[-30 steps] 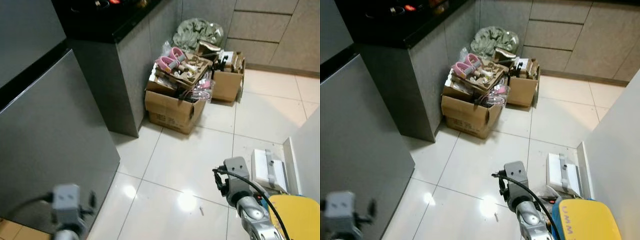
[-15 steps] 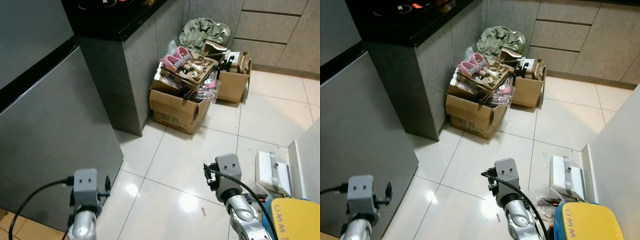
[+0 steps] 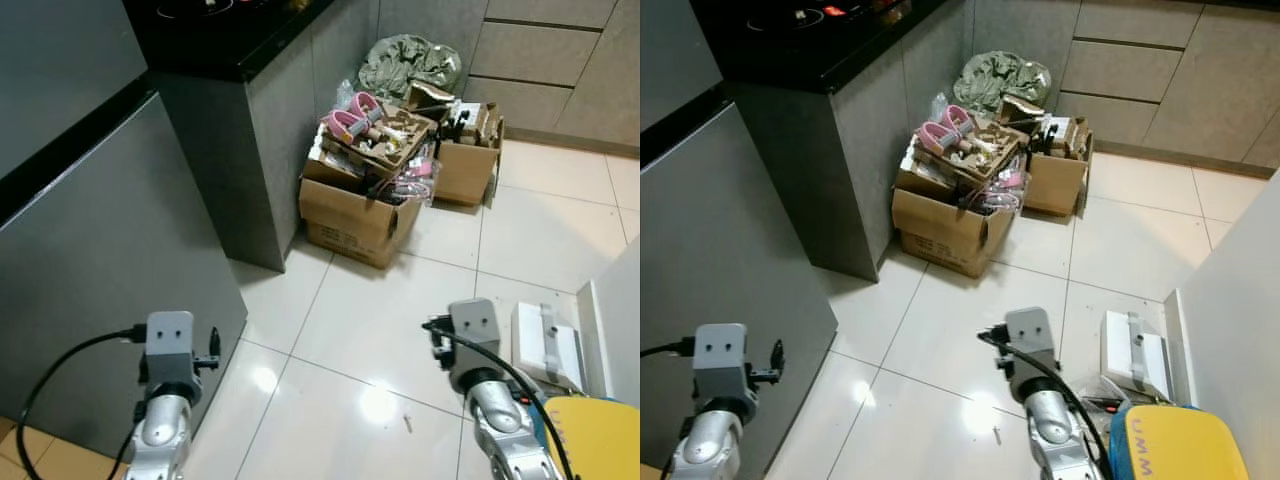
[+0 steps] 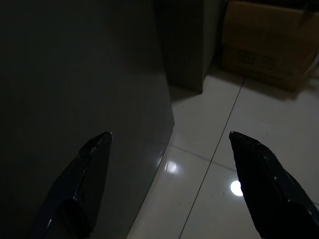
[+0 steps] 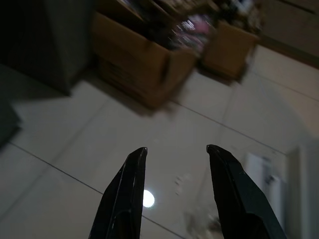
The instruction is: Restocking fridge
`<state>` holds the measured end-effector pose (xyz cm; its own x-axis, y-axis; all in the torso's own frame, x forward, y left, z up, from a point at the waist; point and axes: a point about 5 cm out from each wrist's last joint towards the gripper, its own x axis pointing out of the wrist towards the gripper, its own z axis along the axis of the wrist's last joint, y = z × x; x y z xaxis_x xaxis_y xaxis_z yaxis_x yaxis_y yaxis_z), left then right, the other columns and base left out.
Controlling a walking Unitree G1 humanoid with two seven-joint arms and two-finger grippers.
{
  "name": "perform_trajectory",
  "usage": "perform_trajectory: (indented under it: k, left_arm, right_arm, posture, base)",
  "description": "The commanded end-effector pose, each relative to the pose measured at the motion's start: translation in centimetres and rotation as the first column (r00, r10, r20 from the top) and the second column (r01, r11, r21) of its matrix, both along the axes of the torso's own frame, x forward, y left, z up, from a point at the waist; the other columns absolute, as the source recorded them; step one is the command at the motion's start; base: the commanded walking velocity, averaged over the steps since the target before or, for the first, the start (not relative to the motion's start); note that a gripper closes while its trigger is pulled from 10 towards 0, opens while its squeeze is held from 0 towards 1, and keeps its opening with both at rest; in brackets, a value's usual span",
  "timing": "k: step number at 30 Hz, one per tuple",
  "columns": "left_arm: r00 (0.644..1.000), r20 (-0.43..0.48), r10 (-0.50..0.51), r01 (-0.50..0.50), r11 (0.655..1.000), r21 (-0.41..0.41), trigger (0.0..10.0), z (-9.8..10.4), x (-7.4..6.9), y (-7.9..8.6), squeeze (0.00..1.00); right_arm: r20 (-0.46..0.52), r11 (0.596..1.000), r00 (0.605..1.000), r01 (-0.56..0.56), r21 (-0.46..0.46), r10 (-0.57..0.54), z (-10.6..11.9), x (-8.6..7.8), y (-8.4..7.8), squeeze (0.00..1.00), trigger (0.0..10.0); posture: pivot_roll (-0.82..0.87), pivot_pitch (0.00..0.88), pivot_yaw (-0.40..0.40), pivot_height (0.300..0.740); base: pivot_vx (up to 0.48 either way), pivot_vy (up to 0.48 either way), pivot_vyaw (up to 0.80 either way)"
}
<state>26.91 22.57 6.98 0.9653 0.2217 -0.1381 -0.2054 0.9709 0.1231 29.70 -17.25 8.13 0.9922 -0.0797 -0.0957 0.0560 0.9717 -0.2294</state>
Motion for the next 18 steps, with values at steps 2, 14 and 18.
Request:
perform_trajectory:
  k: [2,14,18]
  left_arm:
    - [0.999,-0.050,0.012,-0.012,1.000,0.001,10.0,-0.98,-0.81,0.20,0.00]
    - [0.998,-0.062,-0.018,0.018,1.000,-0.006,10.0,-1.12,-0.58,-0.60,0.00]
    - [0.998,-0.059,-0.026,0.026,1.000,-0.004,10.0,-1.06,-0.44,-0.73,0.00]
  right_arm:
    - [-0.028,0.999,0.998,0.051,-0.006,-0.051,-0.45,-0.08,-0.79,0.00,10.0]
    - [-0.009,0.996,0.996,0.084,0.029,-0.083,-0.12,0.07,-1.23,0.00,10.0]
    - [-0.002,0.997,0.998,0.063,0.037,-0.063,-0.07,-0.03,-0.77,0.00,10.0]
  posture:
    - [-0.11,0.184,0.050,0.740]
    - [-0.11,0.183,0.054,0.740]
    - [-0.12,0.185,0.054,0.740]
  base:
    - [0.000,0.000,0.73]
    - [0.000,0.000,0.24]
    - [0.314,0.000,0.00]
